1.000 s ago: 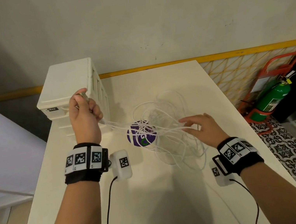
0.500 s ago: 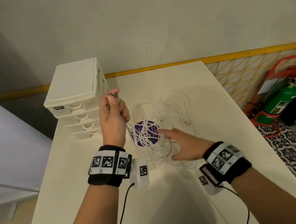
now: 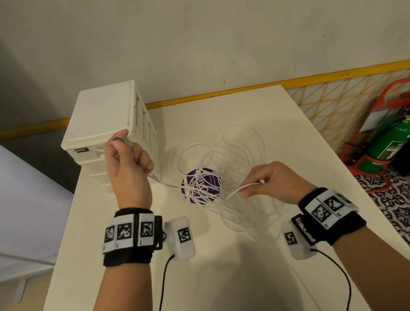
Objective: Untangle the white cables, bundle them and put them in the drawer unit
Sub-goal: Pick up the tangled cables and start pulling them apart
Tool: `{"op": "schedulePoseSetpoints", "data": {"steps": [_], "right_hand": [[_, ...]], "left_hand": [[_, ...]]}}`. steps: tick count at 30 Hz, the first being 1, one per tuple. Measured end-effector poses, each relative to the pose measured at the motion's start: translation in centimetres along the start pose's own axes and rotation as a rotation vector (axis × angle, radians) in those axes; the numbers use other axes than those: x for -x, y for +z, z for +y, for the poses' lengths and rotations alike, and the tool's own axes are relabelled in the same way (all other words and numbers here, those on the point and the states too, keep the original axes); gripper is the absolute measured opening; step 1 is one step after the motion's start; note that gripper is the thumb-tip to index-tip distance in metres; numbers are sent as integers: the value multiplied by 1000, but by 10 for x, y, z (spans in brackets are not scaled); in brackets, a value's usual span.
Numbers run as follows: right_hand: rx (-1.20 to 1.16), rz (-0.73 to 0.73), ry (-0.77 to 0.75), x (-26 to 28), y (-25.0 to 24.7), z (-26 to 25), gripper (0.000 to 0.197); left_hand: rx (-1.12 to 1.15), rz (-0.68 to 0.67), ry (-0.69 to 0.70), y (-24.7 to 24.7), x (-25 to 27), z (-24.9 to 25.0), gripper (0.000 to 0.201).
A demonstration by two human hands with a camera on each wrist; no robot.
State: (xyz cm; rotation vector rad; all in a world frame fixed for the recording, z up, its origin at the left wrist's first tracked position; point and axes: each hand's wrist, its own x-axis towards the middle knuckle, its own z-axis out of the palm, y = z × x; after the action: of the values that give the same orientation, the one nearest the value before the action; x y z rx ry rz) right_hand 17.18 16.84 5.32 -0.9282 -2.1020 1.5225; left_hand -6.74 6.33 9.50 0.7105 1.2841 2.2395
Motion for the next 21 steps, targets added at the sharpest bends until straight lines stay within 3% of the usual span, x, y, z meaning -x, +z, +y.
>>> {"op": "schedulePoseSetpoints", "data": {"steps": [2,4,8,10,13,17,19,21], "right_hand": [[-26,-25,17,1,17,-8,11],[99,-45,-23,1,33,-10,15],[816,-189,-60,-3,60,-6,26],[1029,-178,3,-6,65,2,31],[1143,-141,182,-9,60,11,30],[1088,-134,133,-14,44,7,25],[867,-93,2,-14,39,-2,19],[595,81,-171,-16,38,-12,14]], "left_hand": [[-17,-40,-15,12,6,-4,24],[3,-76,-35,22,11,-7,25],[59,-142,-69,40,21,-5,24],[84,-161,-75,44,22,-1,24],[115,-169,-54,43,21,6,24],[153,-134,-75,38,16,10,24],[153,-136,-88,39,14,8,24],[147,-152,-101,42,17,5,24]]}}
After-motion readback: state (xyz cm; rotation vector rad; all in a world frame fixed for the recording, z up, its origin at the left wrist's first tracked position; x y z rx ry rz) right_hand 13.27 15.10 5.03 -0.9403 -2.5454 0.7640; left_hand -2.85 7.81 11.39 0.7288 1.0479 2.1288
